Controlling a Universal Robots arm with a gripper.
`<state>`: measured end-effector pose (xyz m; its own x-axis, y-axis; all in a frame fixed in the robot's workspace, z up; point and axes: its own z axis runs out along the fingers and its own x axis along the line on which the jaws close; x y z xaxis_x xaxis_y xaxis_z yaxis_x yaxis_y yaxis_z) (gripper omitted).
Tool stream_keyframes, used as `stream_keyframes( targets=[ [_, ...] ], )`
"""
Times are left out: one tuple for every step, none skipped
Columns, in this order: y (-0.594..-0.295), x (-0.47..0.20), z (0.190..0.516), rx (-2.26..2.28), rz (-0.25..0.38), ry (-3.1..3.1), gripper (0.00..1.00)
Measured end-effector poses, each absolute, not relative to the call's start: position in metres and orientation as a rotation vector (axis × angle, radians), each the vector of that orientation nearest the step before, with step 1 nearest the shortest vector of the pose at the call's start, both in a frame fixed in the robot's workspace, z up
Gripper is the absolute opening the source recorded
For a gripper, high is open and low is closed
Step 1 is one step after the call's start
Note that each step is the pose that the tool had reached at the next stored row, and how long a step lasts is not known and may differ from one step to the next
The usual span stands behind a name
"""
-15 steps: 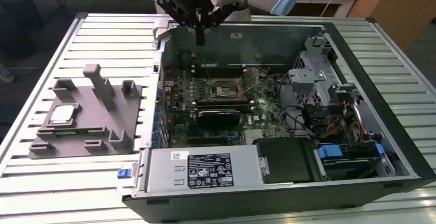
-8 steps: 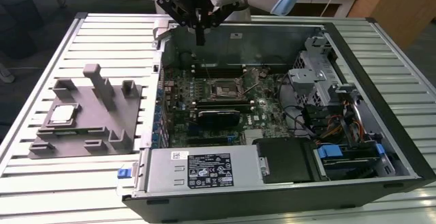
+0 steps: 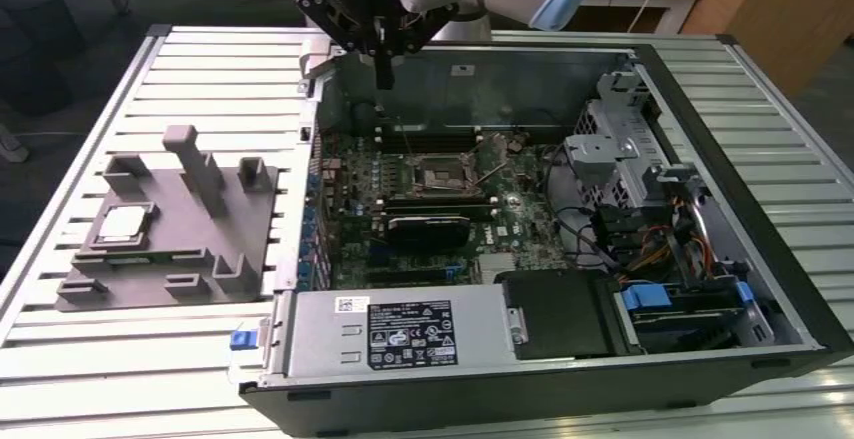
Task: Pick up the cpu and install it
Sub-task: 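Reach for the cpu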
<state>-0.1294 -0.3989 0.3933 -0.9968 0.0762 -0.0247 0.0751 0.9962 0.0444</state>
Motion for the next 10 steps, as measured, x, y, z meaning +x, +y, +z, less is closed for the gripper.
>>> stream_keyframes(
  targets=[
    [-0.399, -0.130, 0.393, 0.118, 0.068, 3.112, 0.11],
    [-0.399, -0.132, 0.393, 0.118, 0.068, 3.112, 0.11],
    [-0.399, -0.133, 0.393, 0.118, 0.068, 3.112, 0.11],
    [-0.399, -0.134, 0.393, 0.118, 0.068, 3.112, 0.11],
    [-0.399, -0.135, 0.393, 0.118, 0.068, 3.112, 0.11],
    [-0.399, -0.136, 0.393, 0.118, 0.068, 3.112, 0.11],
    [-0.399, -0.141, 0.393, 0.118, 0.068, 3.112, 0.11],
    [-0.399, -0.143, 0.393, 0.118, 0.068, 3.112, 0.11],
    [-0.399, -0.144, 0.393, 0.118, 0.068, 3.112, 0.11],
    [-0.399, -0.145, 0.393, 0.118, 0.068, 3.112, 0.11]
  ],
)
